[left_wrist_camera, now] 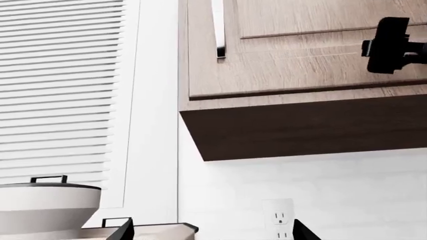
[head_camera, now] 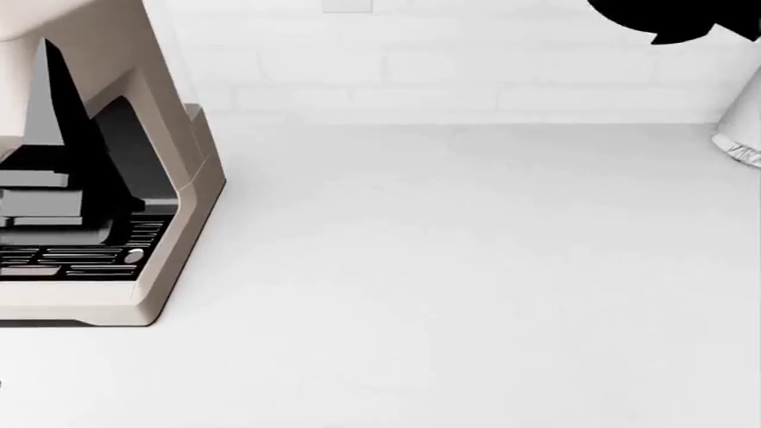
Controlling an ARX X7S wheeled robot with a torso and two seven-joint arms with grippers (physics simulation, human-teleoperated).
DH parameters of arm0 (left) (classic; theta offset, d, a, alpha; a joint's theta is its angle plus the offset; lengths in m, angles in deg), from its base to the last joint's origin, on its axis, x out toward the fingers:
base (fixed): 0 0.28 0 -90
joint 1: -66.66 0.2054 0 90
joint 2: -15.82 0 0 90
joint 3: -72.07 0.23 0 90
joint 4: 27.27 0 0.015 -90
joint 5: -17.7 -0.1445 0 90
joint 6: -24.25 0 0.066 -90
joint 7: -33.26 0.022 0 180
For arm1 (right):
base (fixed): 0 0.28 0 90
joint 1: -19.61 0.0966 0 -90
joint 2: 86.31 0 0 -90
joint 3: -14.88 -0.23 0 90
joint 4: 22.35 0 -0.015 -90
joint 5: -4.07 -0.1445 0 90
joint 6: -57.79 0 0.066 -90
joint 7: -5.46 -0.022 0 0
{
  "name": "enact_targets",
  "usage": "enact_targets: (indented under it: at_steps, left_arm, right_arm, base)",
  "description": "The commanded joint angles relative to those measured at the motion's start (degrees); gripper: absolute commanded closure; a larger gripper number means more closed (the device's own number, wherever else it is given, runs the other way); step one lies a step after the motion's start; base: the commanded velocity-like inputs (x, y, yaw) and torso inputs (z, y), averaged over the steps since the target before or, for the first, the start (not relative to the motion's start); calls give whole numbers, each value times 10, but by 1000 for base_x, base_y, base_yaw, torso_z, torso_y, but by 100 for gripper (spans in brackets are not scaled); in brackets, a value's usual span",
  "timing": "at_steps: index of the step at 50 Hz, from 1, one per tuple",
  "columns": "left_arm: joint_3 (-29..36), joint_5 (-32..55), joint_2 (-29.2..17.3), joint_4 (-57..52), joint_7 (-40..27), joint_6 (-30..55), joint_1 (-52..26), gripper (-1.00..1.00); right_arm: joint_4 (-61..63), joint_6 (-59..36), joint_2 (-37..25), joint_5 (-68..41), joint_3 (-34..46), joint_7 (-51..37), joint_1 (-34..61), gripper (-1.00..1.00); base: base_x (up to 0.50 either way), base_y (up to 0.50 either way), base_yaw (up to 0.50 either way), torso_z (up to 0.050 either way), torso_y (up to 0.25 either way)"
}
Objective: Pick the brussel sprout, asparagus from the counter and place them in the cabinet. Then close the cabinet.
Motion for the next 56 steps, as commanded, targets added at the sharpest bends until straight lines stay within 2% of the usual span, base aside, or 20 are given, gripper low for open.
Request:
enact_targets:
  at_steps: [1, 4, 10, 15, 21, 28, 33, 35, 56]
  left_arm:
    - [9, 0, 3, 0, -3, 6, -10, -100]
    - [12, 3, 2, -6, -7, 11, -16, -100]
    - [18, 13, -1, -16, -14, 19, -31, -100]
    - [24, 15, 0, -20, -17, 21, -39, -100]
    - [30, 12, 3, -20, -17, 18, -41, -100]
    - [31, 17, -3, -26, -26, 14, -38, -100]
    - [36, 17, -3, -26, -29, 12, -42, -100]
    - [38, 17, -3, -26, -29, 11, -44, -100]
    - [48, 4, -12, -25, -36, -10, -27, -100]
  right_arm:
    - [128, 46, -184, 111, 62, 231, 45, -100]
    - [266, 43, -265, 167, 59, 148, 71, -100]
    - [525, -84, -396, 299, 14, 19, 72, -100]
    - [682, -141, -458, 347, 18, -100, 47, -100]
    - [789, -160, -487, 429, 48, -236, -29, -100]
    - [839, -166, -504, 546, 90, -318, -107, -100]
    - [841, -122, -503, 610, 214, -373, -56, -100]
    - [841, -117, -503, 626, 236, -377, -54, -100]
    - [841, -118, -507, 663, 194, -377, -129, -100]
  base:
    - [0, 0, 0, 0, 0]
    - [0, 0, 0, 0, 0]
    - [0, 0, 0, 0, 0]
    - [0, 0, 0, 0, 0]
    - [0, 0, 0, 0, -2]
    - [0, 0, 0, 0, 0]
    - [0, 0, 0, 0, 0]
    - [0, 0, 0, 0, 0]
    - [0, 0, 0, 0, 0]
